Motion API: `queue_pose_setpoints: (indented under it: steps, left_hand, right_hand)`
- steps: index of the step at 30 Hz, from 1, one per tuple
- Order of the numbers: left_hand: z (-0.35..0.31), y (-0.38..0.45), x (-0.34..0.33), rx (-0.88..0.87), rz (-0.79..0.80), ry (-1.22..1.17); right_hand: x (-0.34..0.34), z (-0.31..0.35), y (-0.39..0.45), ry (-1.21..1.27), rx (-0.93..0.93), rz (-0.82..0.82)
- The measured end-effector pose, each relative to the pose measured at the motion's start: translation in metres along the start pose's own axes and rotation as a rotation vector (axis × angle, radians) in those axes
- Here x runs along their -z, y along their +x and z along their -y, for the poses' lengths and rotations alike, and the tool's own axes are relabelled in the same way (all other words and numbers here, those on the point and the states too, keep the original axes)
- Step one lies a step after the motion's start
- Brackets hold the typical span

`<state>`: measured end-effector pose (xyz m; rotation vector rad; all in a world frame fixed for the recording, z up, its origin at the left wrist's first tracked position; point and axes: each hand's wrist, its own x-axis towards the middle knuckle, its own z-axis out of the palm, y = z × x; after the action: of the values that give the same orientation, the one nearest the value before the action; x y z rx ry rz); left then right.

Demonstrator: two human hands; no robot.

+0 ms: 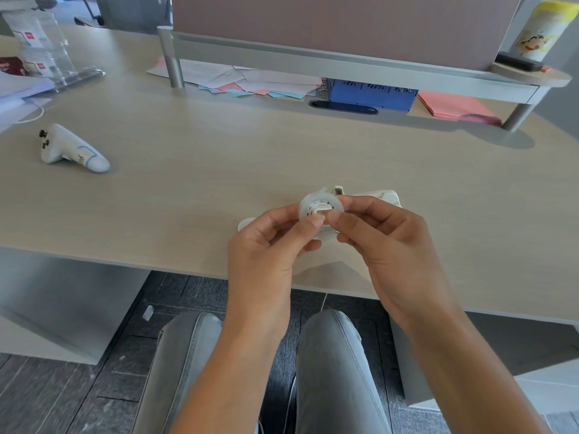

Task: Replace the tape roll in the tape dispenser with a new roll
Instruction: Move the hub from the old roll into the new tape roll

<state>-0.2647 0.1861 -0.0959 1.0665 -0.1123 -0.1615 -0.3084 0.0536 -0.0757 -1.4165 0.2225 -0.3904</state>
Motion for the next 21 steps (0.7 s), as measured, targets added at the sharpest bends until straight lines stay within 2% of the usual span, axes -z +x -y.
queue_pose_setpoints:
  steps: [21]
  left_hand:
    - [0.0076,0.0067,0.0012,0.006,-0.051,0.014]
  right_hand:
    - [-0.0016,-0.0038,0.0045,-0.001,-0.021,-0.026]
